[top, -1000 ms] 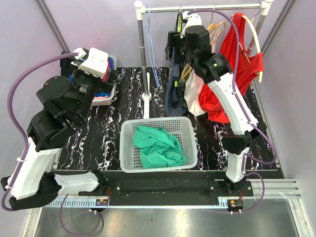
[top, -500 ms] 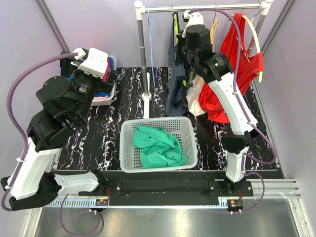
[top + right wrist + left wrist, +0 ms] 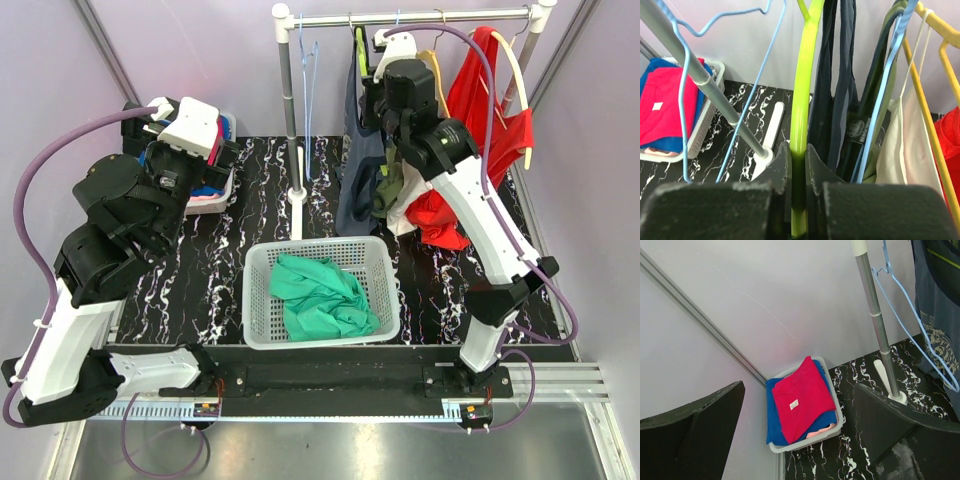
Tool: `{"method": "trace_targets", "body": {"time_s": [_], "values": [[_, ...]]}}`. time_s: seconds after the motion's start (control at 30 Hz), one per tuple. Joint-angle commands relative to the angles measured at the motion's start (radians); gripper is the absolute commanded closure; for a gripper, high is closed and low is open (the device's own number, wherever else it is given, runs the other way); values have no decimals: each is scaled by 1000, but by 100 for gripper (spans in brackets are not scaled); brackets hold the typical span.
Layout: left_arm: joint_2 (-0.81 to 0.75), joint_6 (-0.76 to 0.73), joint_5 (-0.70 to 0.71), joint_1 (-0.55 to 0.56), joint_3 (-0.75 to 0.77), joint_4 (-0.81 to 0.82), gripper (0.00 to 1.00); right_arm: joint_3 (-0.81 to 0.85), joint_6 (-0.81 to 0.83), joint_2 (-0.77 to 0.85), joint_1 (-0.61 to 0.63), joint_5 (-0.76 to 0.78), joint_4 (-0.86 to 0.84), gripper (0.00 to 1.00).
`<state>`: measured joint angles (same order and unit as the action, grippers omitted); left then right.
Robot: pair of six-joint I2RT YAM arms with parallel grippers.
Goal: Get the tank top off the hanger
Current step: Pick up the hanger from the clothesline.
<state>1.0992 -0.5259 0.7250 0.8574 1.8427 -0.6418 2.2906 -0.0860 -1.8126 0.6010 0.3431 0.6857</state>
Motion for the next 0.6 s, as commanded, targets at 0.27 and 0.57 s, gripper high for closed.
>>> {"method": "trace_targets", "body": {"time_s": [0.27, 0.57], "values": [[-35, -6, -10, -6, -23, 31, 1, -62, 6, 124, -1, -173, -383, 100], [-44, -5, -16, -9, -34, 31, 1, -141, -38, 255, -3, -222, -387, 100]]}}
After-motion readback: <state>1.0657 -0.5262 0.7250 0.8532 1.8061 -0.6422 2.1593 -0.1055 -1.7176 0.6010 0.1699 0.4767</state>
